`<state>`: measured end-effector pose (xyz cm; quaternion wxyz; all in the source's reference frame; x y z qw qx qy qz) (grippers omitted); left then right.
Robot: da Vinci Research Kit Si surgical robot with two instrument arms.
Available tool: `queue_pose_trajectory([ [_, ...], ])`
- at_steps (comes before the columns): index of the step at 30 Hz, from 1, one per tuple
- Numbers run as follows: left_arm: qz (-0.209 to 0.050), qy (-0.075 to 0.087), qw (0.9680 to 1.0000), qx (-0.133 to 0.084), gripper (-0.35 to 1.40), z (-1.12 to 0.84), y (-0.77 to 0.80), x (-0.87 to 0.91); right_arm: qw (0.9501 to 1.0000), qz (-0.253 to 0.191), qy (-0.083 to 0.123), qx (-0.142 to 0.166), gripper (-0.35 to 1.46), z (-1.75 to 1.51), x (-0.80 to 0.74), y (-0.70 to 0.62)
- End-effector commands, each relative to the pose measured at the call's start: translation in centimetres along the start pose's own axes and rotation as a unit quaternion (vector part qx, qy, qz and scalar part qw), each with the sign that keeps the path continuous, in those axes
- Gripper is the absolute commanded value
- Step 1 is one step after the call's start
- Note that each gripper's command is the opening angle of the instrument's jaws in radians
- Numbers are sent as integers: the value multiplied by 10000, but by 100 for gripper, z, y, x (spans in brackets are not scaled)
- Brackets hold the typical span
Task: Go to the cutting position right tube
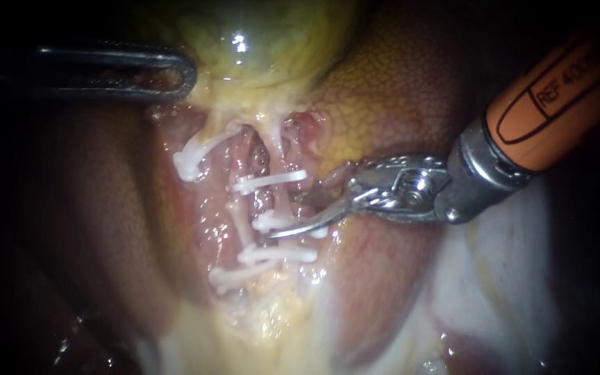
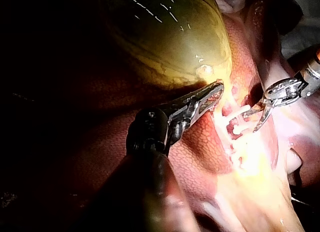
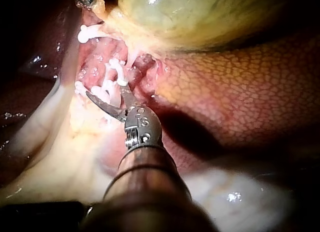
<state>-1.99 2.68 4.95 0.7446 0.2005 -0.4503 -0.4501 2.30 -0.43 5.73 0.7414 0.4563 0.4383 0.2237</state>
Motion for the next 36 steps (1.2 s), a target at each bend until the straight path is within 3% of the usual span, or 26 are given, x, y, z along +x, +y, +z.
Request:
queue_pose_trajectory([
  [1, 0, 0, 10000, -1, -35, 0, 0, 0, 10000, -58, 26, 72, 120, 0, 0, 0],
  [5, -1, 0, 10000, -2, -35, 0, 0, 0, 9989, -203, 172, 377, 97, 1, 2, 4],
  [13, -1, 0, 10000, -3, -35, 1, 0, 0, 9929, -425, 585, 949, 89, 14, 11, 13],
  [23, -1, 4, 10000, 10, -35, 1, 0, 0, 9884, -549, 846, 1139, 90, 45, 12, 23],
  [36, 0, 3, 10000, 9, -35, 1, -1, 0, 9800, -643, 1125, 1509, 89, 56, 18, 23],
])
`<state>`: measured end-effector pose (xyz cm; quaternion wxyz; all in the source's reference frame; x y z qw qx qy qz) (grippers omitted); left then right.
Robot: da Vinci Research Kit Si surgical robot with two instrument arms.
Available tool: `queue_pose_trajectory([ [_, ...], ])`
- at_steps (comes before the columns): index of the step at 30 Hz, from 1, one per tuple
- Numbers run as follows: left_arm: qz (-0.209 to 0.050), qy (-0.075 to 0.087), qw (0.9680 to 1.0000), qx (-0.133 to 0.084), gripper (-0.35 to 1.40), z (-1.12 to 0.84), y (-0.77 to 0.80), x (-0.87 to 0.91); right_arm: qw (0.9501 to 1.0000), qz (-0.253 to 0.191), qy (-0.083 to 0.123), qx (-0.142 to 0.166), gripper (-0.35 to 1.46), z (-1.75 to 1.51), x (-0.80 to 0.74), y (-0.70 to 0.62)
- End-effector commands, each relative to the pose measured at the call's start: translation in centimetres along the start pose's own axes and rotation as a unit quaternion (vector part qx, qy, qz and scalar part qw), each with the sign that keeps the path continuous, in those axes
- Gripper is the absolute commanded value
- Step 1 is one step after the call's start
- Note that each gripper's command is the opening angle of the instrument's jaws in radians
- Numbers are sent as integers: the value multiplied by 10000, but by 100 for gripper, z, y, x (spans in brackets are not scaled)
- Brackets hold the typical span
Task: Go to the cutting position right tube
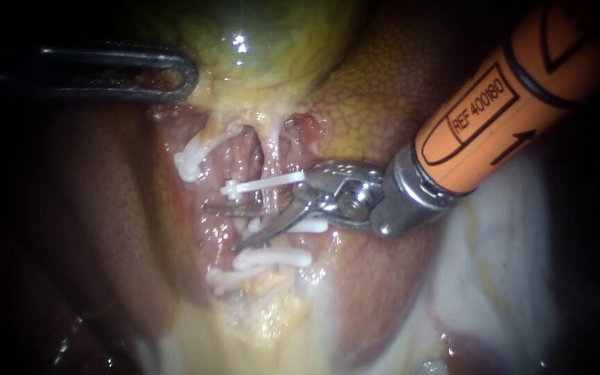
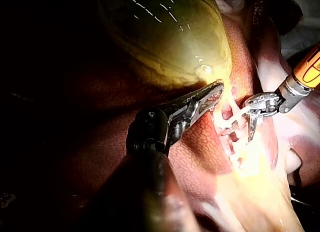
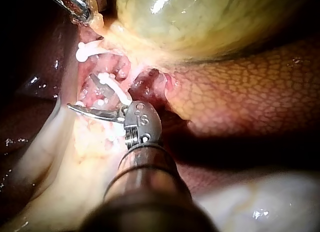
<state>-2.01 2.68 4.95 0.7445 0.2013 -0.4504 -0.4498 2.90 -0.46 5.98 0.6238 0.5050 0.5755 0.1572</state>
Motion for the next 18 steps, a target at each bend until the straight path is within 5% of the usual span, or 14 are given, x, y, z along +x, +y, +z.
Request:
queue_pose_trajectory([
  [1, 0, 0, 10000, 2, -35, 0, 0, 0, 10000, 2, 7, 15, 89, 0, 2, -2],
  [18, 0, 0, 10000, 1, -35, 0, 0, 0, 9996, -142, 166, 169, 89, 3, 34, -34],
])
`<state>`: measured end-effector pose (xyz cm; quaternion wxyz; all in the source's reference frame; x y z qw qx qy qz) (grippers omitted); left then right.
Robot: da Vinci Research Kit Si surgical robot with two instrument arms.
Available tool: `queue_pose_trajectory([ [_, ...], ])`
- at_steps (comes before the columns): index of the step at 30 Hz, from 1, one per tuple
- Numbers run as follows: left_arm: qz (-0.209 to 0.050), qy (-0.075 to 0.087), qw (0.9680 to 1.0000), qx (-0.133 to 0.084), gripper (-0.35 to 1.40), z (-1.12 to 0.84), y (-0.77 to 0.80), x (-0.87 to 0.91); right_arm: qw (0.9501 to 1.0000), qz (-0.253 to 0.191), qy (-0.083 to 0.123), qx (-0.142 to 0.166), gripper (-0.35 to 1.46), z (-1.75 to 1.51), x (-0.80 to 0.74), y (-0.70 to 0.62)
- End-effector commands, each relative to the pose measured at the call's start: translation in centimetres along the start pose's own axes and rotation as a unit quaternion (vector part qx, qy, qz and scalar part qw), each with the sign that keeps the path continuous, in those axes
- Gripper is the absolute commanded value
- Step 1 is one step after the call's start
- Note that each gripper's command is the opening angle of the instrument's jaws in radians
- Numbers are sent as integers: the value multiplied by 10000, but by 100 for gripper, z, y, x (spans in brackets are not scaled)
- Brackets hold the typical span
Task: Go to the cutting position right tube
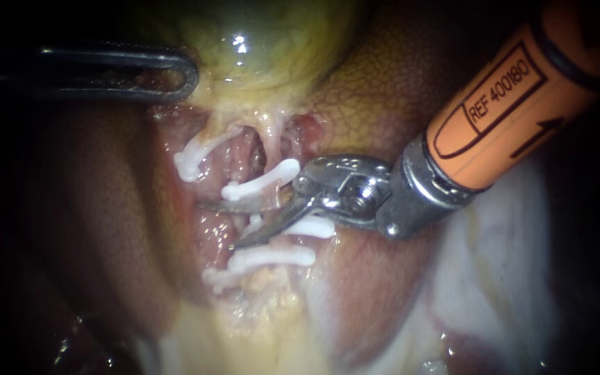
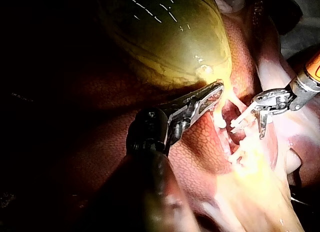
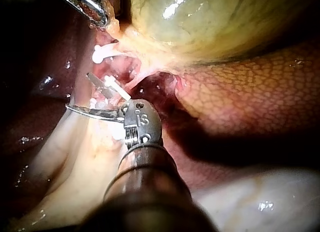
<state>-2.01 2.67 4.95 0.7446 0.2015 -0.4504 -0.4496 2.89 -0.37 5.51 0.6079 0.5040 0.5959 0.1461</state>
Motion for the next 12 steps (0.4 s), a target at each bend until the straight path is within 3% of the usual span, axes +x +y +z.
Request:
queue_pose_trajectory([
  [1, 0, -2, 10000, -2, -35, 0, 0, 0, 10000, 11, 2, -1, 89, 0, 0, 0],
  [12, 0, -2, 10000, -2, -35, 0, 0, 0, 10000, -19, -2, 4, 90, -1, 0, 0],
])
